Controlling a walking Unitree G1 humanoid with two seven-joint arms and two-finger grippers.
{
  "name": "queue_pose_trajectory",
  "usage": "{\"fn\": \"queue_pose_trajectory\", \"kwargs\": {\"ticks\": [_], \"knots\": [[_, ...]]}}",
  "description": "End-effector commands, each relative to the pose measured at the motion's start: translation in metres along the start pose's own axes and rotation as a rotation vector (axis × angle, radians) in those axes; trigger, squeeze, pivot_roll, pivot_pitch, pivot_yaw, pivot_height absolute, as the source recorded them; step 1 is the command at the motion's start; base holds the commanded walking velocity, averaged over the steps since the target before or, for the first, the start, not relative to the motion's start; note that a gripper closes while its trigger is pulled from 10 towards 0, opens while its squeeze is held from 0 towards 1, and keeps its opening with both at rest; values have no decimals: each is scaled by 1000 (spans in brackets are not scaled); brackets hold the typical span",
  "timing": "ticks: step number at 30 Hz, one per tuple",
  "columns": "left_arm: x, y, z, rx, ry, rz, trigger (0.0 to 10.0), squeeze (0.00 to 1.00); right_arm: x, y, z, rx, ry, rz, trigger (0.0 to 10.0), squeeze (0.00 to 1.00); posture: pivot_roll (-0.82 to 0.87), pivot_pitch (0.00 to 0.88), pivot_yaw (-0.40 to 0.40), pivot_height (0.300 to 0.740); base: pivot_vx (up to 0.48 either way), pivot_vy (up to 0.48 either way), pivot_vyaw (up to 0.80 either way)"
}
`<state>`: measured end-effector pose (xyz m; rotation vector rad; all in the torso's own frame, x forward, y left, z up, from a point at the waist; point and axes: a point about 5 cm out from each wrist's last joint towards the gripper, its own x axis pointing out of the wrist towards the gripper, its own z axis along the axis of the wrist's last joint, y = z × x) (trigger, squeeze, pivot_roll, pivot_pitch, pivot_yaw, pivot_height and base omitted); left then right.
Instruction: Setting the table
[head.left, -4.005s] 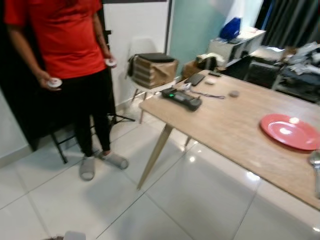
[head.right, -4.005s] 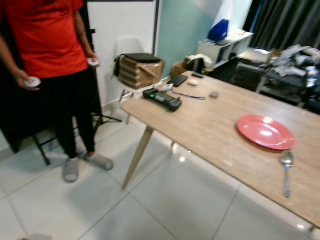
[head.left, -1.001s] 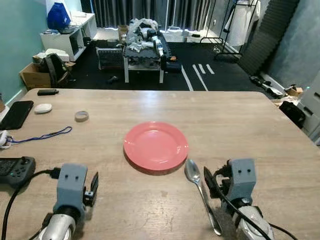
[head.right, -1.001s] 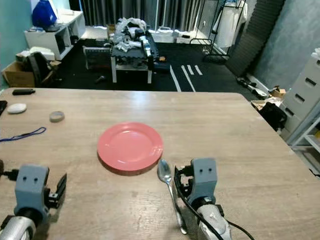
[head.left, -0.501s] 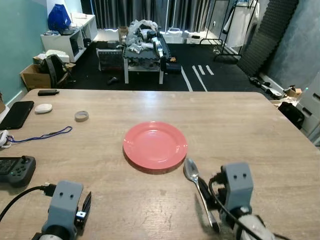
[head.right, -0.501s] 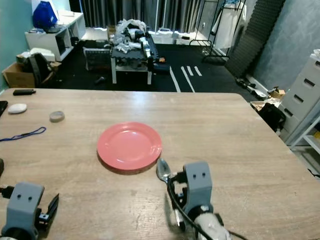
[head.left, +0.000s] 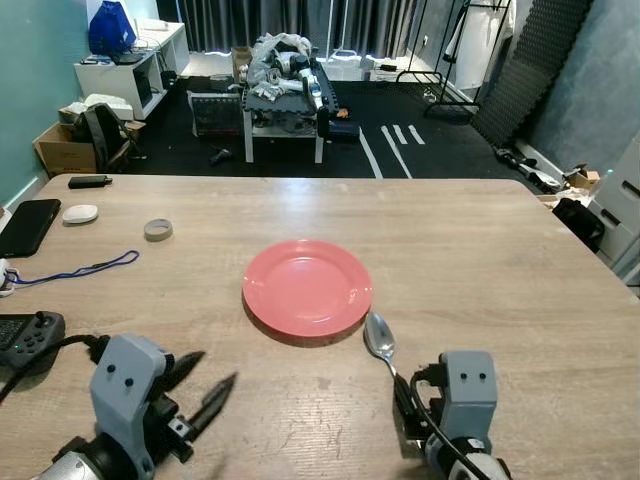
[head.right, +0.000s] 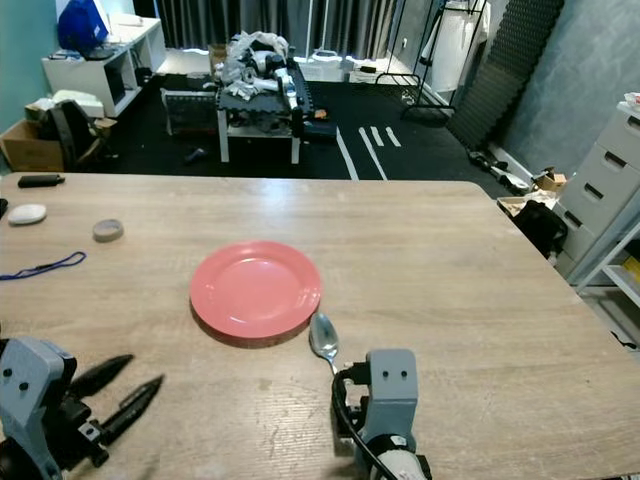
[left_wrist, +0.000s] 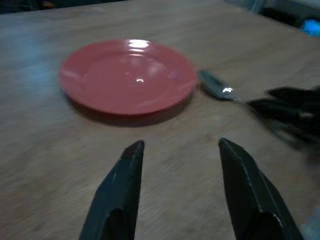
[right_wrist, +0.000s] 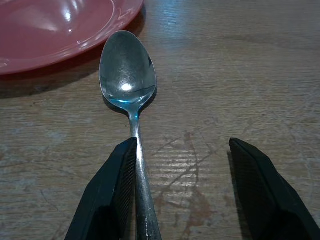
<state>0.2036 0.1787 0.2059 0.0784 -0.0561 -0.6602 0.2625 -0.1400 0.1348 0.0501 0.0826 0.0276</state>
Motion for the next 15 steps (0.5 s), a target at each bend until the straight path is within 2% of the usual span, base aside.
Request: {"fn": "queue_pose_trajectory", "kwargs": {"ticks": [1, 4, 7, 15], "knots": [[-6, -4, 3, -34, 16, -78, 10000, 0, -2, 0, -14, -4, 71, -2, 10000, 0, 84, 195, 46, 740, 0, 0, 0], [-10, -4, 0, -35, 49, -93, 10000, 0, -2, 3, -15, 14, 68, 16, 10000, 0, 88, 196, 46, 740, 0, 0, 0], [-13, -6, -8, -48, 95, -94, 10000, 0, -5, 13, -9, 65, 17, 94, 10000, 0, 86, 197, 43, 740, 0, 0, 0], [-10, -11, -13, -79, 122, -112, 10000, 0, -9, 23, -8, 73, -8, 185, 10000, 0, 82, 198, 39, 740, 0, 0, 0]]}}
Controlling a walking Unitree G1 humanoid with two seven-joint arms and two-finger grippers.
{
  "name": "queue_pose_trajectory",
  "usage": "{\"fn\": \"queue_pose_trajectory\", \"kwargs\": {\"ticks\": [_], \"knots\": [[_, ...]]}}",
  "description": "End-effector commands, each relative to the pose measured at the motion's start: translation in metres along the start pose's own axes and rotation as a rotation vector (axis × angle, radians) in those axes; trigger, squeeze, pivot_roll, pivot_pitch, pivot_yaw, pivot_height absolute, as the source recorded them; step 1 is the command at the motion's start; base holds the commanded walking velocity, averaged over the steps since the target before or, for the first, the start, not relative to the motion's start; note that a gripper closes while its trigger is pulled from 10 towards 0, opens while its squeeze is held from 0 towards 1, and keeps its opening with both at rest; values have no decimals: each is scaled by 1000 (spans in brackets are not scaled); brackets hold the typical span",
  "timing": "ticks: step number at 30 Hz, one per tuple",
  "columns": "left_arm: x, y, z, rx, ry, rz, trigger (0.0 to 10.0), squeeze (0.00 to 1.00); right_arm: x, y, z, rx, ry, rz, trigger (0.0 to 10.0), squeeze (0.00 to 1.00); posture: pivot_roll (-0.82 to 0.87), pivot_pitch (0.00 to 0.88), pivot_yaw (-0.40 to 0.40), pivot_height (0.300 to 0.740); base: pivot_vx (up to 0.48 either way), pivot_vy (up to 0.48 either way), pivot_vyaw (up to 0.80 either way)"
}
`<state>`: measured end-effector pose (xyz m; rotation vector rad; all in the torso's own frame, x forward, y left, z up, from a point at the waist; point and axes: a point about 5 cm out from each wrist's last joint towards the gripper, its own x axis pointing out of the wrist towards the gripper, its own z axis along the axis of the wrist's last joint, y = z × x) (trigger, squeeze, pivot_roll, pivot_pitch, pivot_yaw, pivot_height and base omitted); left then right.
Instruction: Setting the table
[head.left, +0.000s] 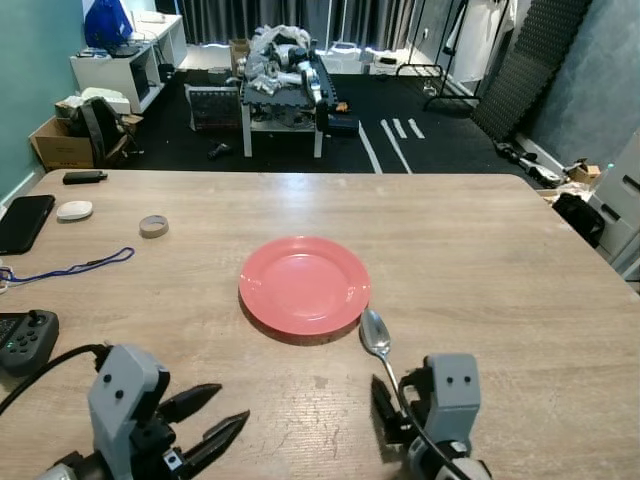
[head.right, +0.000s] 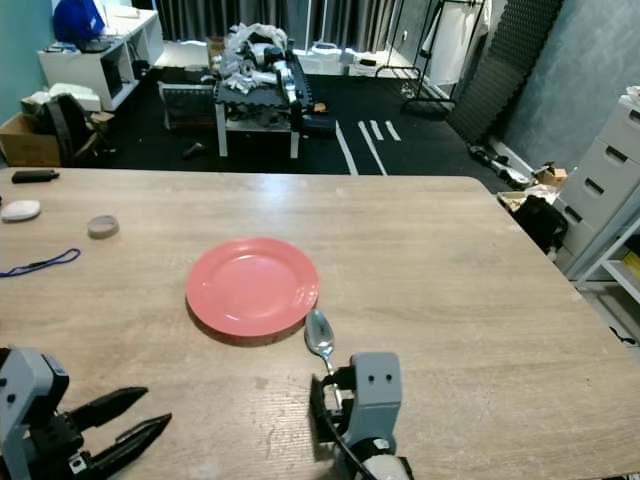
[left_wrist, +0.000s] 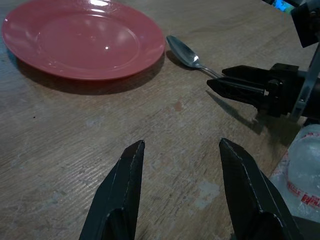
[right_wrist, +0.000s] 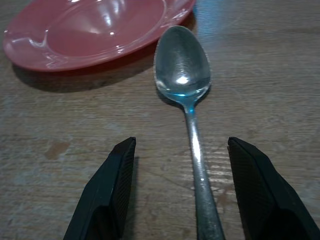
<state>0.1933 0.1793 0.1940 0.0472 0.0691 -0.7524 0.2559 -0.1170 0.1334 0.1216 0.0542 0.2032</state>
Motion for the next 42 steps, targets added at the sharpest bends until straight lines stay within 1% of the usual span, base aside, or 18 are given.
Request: {"fn": "queue_pose_trajectory", "kwargs": {"ticks": [1, 3, 4, 5, 7, 8, 9, 10, 14, 21, 30, 35, 37, 38, 39, 40, 41, 42], "knots": [[0, -4, -2, -12, 22, -17, 10000, 0, -4, 1, -5, 13, 15, 9, 10000, 0, 82, 198, 39, 740, 0, 0, 0], [0, -4, -2, -14, 23, -18, 10000, 0, -4, 0, -6, 1, 21, 9, 10000, 0, 82, 197, 40, 740, 0, 0, 0], [0, -4, -2, -16, 23, -19, 10000, 0, -3, -1, -12, -44, 50, 2, 10000, 0, 85, 196, 40, 740, 0, 0, 0], [1, -3, -2, -17, 22, -17, 10000, 0, -3, -6, -27, -150, 122, -41, 7647, 0, 87, 196, 41, 740, 0, 0, 0], [1, -3, -2, -17, 21, -17, 10000, 0, -2, -8, -32, -185, 148, -61, 7647, 0, 87, 196, 41, 740, 0, 0, 0], [2, -3, -1, -17, 19, -14, 10000, 0, -2, -13, -37, -214, 173, -91, 2157, 0, 90, 193, 41, 740, 0, 0, 0], [2, -3, -1, -17, 19, -14, 10000, 0, -2, -13, -37, -214, 173, -91, 2157, 0, 90, 193, 41, 740, 0, 0, 0], [2, -3, -1, -16, 18, -13, 10000, 0, -2, -15, -40, -230, 187, -110, 0, 0, 91, 193, 41, 740, 0, 0, 0], [4, -2, 0, -17, 7, 2, 10000, 0, 0, -29, -50, -239, 262, -195, 0, 0, 96, 187, 39, 740, 0, 0, 0], [4, -2, 0, -21, 4, 14, 10000, 0, 1, -31, -58, -136, 322, -189, 0, 0, 96, 181, 36, 740, 0, 0, 0], [6, 0, -1, -18, 5, 28, 10000, 0, -1, -32, -61, -141, 369, -149, 0, 0, 90, 174, 35, 740, 0, 0, 0], [7, 1, -2, -18, 4, 33, 10000, 0, 2, -31, -53, -94, 329, -153, 0, 0, 91, 171, 35, 740, 0, 0, 0], [7, 1, -2, -18, 3, 38, 10000, 0, 6, -30, -45, -64, 276, -152, 0, 0, 91, 170, 36, 740, 0, 0, 0], [9, 3, -1, -9, -5, 57, 10000, 0, 11, -27, -27, -11, 163, -143, 0, 0, 90, 170, 37, 740, 0, 0, 0], [13, 8, 1, -1, -24, 95, 10000, 0, 15, -24, -4, 41, 36, -136, 7020, 0, 91, 170, 41, 740, 0, 0, 0], [13, 8, 1, -1, -24, 95, 10000, 0, 15, -24, -4, 41, 36, -136, 7020, 0, 91, 170, 41, 740, 0, 0, 0], [17, 13, 5, 12, -50, 146, 10000, 0, 17, -23, 18, 68, -78, -137, 10000, 0, 90, 170, 43, 740, 0, 0, 0], [22, 20, 10, 21, -83, 206, 10000, 0, 19, -22, 38, 89, -173, -140, 10000, 0, 88, 170, 45, 740, 0, 0, 0]]}}
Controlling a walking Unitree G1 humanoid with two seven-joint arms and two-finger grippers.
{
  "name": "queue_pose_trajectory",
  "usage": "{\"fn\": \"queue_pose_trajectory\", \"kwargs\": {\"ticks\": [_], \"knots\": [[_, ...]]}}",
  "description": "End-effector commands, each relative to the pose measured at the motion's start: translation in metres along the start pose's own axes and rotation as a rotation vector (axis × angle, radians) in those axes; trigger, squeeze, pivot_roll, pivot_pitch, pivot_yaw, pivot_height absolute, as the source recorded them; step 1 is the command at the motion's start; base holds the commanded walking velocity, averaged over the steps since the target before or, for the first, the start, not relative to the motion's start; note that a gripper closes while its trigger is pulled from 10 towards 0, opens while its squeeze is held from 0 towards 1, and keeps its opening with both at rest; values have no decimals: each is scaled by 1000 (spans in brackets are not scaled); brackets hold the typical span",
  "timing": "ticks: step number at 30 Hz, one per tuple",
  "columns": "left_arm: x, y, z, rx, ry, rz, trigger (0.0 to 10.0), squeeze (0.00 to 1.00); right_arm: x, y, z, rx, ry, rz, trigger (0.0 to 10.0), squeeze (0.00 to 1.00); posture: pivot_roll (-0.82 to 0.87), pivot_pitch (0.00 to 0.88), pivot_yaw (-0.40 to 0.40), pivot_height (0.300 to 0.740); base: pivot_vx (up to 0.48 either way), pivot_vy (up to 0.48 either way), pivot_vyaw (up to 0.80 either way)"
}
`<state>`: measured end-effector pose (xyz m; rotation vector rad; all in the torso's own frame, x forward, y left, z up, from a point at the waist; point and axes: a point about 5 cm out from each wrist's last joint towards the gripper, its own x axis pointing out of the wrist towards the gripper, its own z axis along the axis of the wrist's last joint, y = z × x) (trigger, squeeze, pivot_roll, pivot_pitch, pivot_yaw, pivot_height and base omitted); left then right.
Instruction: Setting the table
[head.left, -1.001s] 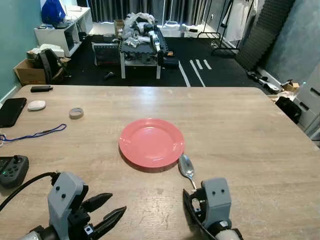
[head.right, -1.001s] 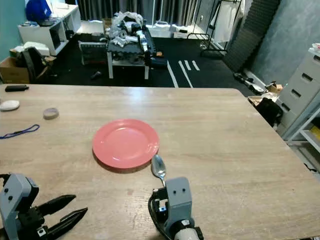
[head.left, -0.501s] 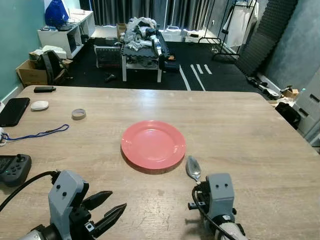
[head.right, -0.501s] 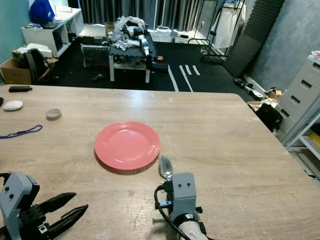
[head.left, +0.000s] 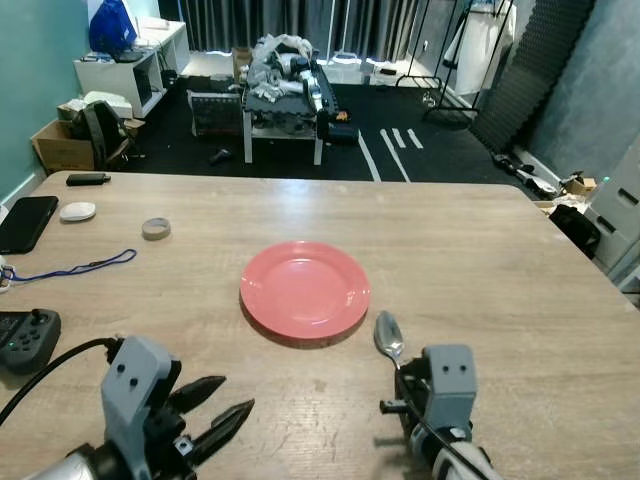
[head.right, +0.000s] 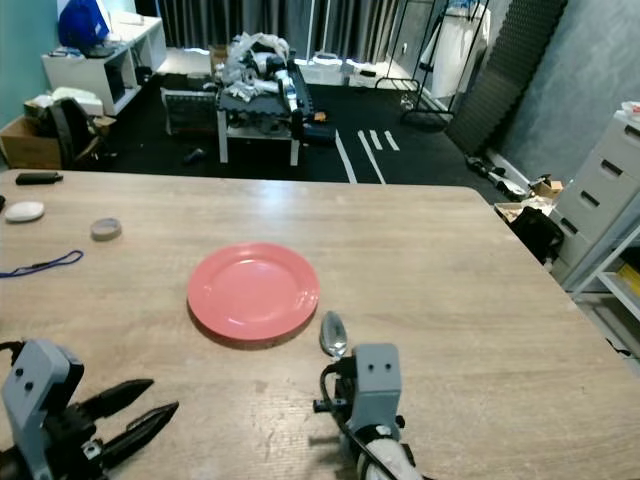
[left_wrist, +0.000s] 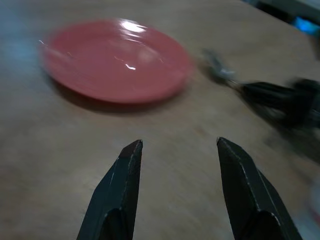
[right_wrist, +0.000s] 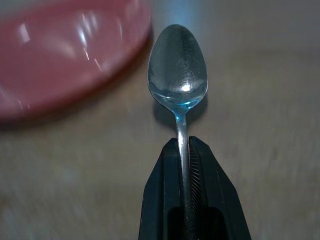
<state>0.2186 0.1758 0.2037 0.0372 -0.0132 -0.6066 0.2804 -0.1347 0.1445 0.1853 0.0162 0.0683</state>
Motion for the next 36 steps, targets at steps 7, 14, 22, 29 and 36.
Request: {"fn": "queue_pose_trajectory", "kwargs": {"ticks": [7, 14, 22, 29, 36], "knots": [[19, 20, 16, 46, -100, 203, 10000, 0, 4, -1, 72, 35, -311, -6, 10000, 0, 85, 169, 50, 740, 0, 0, 0], [23, 20, 10, 50, -93, 240, 10000, 0, -5, 2, 48, 28, -246, 43, 10000, 0, 86, 170, 52, 740, 0, 0, 0], [23, 21, -4, 67, -46, 288, 10000, 0, -19, 3, 19, 49, -159, 15, 10000, 0, 82, 170, 65, 740, 0, 0, 0], [19, 24, -27, 24, 11, 414, 10000, 0, -15, -4, 13, 57, -153, -30, 10000, 0, 86, 164, 67, 740, 0, 0, 0], [14, 21, -38, 29, 38, 469, 10000, 0, -17, -7, 3, 39, -126, -40, 10000, 0, 85, 165, 65, 740, -110, 0, 0]]}}
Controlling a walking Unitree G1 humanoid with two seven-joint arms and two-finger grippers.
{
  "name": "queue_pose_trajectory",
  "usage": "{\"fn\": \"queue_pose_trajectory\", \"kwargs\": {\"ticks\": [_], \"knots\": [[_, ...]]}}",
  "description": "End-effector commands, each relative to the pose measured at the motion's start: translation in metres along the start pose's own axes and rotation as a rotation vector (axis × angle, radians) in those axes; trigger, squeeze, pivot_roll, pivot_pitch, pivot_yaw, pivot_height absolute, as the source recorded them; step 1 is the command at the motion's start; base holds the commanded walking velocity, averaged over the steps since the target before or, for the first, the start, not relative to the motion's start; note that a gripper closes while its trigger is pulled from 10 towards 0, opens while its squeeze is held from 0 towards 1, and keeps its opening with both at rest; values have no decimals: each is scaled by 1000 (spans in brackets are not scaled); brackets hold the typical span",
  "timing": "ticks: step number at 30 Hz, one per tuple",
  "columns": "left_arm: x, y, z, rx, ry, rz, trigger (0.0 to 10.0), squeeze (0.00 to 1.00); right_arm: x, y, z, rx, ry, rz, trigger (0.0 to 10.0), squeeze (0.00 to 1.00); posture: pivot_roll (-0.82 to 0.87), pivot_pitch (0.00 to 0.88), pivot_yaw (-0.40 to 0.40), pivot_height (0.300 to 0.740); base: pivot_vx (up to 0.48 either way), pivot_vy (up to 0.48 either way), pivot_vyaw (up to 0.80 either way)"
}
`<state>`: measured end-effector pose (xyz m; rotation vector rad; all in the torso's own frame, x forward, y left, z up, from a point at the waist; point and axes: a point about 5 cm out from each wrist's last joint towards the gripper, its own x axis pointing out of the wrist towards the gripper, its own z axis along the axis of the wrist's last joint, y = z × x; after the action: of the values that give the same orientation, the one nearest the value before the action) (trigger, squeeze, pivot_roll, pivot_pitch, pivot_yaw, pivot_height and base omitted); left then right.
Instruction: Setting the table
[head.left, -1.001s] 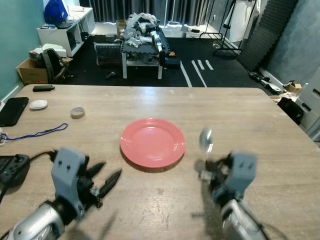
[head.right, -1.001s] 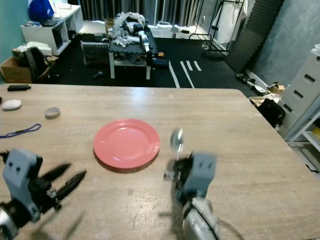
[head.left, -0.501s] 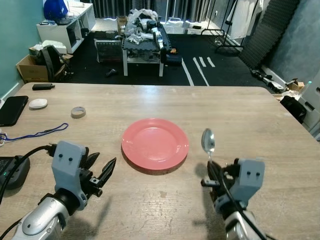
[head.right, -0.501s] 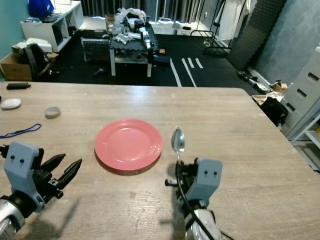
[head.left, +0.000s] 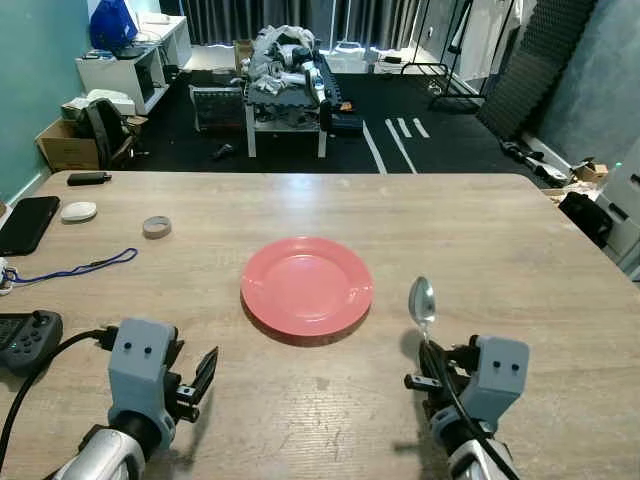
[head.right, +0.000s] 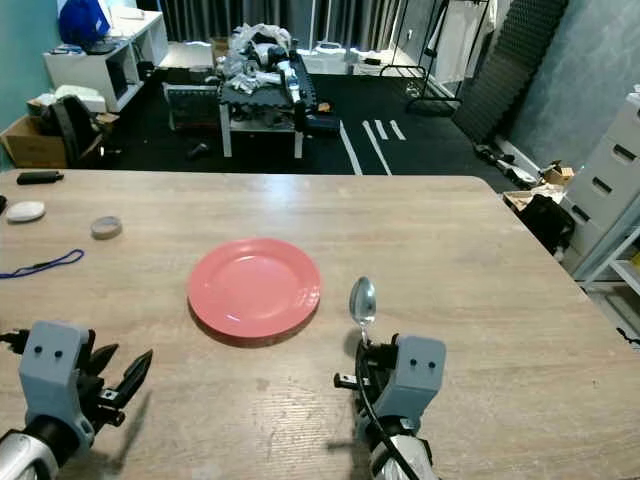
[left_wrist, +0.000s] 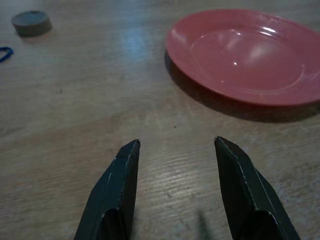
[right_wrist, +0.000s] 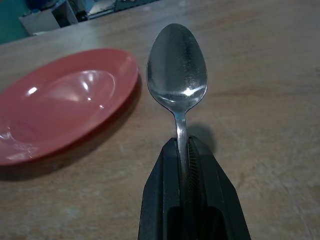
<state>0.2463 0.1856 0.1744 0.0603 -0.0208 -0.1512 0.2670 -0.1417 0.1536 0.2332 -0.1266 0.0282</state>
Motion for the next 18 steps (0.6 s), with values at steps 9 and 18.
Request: {"fn": "queue_pose_trajectory", "kwargs": {"ticks": [9, 18], "knots": [[-16, 2, -21, 49, 64, 24, 10000, 0, -12, -11, -20, -24, 57, -39, 10000, 0, 85, 162, 67, 740, -394, 0, 0], [-8, 1, -14, 61, 26, 24, 10000, 0, -6, -10, -14, -22, 24, -33, 10000, 0, 81, 154, 67, 740, -396, 0, 0]]}}
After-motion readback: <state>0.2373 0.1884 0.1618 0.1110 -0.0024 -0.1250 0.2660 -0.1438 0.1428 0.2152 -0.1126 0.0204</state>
